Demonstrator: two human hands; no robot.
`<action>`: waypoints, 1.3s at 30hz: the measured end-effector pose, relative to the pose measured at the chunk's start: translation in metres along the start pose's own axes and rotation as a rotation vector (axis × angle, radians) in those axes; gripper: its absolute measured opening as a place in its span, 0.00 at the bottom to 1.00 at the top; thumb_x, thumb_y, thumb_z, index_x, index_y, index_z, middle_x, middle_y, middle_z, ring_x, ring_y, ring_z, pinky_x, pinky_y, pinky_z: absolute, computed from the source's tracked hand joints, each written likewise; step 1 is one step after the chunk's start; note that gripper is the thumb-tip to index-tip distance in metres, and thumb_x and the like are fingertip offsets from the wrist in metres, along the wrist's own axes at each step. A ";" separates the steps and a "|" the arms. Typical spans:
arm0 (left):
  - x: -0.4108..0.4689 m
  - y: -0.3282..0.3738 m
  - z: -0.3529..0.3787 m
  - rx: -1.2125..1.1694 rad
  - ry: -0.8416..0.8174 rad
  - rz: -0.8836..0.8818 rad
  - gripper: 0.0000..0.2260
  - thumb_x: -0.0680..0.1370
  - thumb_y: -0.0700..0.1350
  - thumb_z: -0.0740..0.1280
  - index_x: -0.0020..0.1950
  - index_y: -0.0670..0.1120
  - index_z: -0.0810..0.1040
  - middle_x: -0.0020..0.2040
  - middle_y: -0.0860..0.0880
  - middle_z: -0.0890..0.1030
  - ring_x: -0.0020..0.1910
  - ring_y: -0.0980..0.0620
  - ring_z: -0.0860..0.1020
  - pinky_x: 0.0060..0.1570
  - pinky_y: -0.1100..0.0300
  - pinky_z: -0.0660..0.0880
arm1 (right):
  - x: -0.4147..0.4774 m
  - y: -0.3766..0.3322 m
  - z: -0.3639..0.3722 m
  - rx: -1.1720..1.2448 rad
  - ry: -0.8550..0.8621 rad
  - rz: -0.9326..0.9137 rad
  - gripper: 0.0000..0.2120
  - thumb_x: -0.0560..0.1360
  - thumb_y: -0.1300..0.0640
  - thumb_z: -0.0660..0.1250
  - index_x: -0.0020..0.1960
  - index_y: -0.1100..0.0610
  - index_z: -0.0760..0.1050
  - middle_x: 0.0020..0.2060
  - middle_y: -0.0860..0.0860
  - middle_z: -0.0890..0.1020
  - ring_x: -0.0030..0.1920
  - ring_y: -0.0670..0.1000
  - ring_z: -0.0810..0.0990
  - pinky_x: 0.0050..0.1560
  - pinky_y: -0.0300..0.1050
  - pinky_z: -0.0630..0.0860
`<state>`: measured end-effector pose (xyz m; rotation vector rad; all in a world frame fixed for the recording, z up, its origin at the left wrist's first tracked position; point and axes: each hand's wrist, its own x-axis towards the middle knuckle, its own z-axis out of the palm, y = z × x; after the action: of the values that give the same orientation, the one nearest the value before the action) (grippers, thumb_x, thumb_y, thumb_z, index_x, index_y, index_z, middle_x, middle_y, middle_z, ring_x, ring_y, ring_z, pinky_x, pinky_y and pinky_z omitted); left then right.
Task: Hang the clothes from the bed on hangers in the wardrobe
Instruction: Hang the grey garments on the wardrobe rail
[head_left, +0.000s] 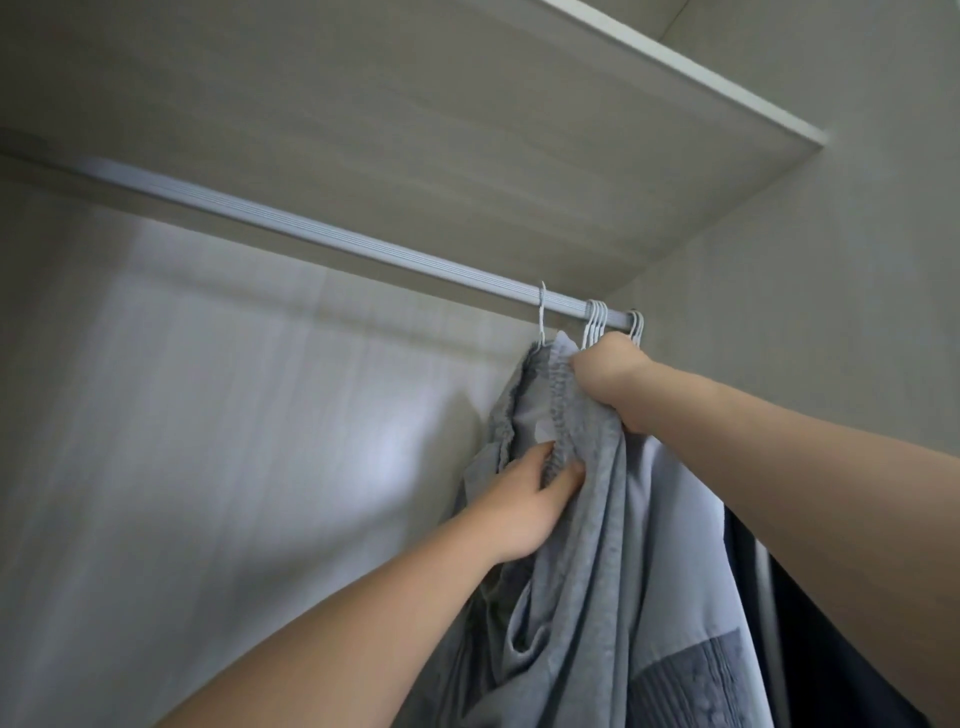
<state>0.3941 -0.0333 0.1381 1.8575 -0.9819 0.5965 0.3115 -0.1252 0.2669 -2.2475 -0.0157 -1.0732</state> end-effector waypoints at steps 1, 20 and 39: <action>-0.001 0.000 -0.002 0.015 0.015 0.018 0.27 0.79 0.68 0.55 0.76 0.60 0.64 0.73 0.56 0.72 0.71 0.52 0.70 0.71 0.54 0.67 | 0.000 0.000 0.000 0.032 0.024 -0.002 0.15 0.80 0.62 0.56 0.35 0.55 0.61 0.35 0.52 0.67 0.32 0.48 0.65 0.32 0.38 0.66; 0.012 0.083 -0.033 0.325 0.778 0.356 0.28 0.78 0.60 0.53 0.70 0.46 0.74 0.74 0.43 0.71 0.74 0.40 0.65 0.73 0.44 0.62 | -0.092 0.064 -0.163 -0.442 0.409 -0.433 0.11 0.81 0.51 0.61 0.45 0.56 0.76 0.40 0.52 0.79 0.48 0.59 0.78 0.45 0.49 0.71; -0.102 0.422 0.236 -0.185 0.392 0.655 0.16 0.80 0.60 0.63 0.53 0.47 0.74 0.50 0.48 0.79 0.44 0.44 0.78 0.38 0.50 0.75 | -0.395 0.110 -0.521 -1.038 0.684 0.073 0.07 0.82 0.49 0.56 0.51 0.49 0.71 0.44 0.54 0.82 0.46 0.61 0.77 0.44 0.51 0.73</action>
<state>-0.0127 -0.3131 0.1668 1.1700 -1.3185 1.1629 -0.2838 -0.4009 0.1706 -2.4864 1.1246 -2.0656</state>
